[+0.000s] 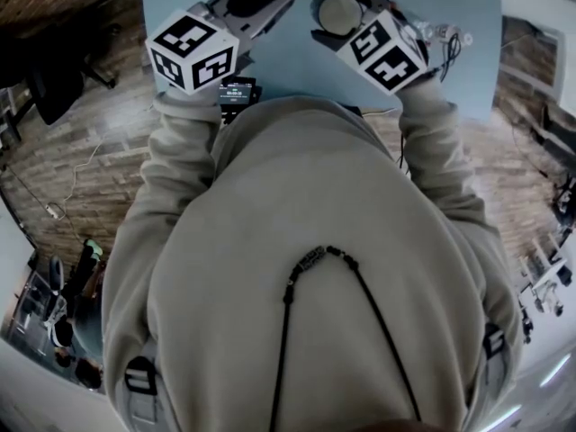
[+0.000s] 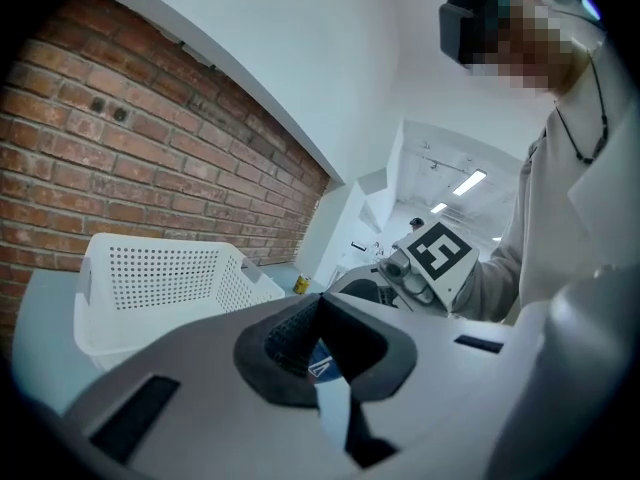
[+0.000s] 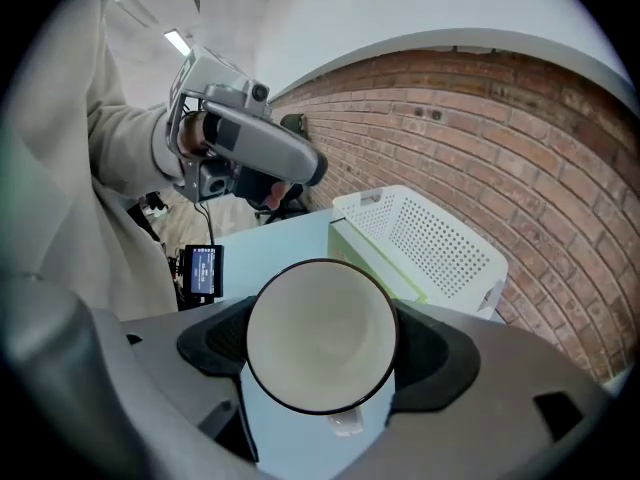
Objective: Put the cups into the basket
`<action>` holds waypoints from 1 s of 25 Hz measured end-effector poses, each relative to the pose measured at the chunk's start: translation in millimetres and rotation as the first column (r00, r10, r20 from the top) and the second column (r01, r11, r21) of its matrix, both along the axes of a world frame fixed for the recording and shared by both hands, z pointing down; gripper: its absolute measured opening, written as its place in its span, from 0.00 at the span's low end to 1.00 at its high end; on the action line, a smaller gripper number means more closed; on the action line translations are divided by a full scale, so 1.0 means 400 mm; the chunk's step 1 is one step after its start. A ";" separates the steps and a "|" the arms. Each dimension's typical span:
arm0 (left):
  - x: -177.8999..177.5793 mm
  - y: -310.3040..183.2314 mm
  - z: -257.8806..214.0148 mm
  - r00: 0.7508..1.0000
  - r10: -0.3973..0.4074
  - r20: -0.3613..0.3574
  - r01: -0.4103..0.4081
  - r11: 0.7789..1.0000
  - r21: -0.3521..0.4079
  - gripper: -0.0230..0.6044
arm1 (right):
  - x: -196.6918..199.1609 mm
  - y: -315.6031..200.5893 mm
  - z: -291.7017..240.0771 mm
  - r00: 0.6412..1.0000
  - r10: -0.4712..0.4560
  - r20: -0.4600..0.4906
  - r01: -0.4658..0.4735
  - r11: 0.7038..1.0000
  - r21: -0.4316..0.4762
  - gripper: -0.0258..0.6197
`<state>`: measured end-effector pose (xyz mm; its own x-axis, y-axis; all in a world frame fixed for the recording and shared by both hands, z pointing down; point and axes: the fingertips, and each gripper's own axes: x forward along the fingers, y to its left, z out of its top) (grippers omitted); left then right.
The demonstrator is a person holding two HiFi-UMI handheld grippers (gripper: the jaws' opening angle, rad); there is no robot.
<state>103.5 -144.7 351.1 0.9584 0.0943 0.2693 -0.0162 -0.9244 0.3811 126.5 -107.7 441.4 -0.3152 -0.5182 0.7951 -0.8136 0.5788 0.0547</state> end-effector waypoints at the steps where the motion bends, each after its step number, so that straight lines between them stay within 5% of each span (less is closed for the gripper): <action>1: 0.001 -0.011 0.004 1.000 0.002 -0.004 -0.002 1.000 -0.002 0.03 | -0.002 -0.010 -0.004 1.000 0.001 0.001 -0.001 1.000 0.003 0.66; 25: 0.092 -0.212 -0.002 0.998 0.040 -0.057 -0.041 0.999 -0.020 0.03 | 0.039 -0.269 -0.130 0.999 0.007 0.044 -0.011 0.997 0.074 0.66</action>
<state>140.4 -229.5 350.5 0.9674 0.1382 0.2122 0.0432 -0.9156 0.3998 142.0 -215.2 389.4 -0.3438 -0.5784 0.7398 -0.8213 0.5672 0.0618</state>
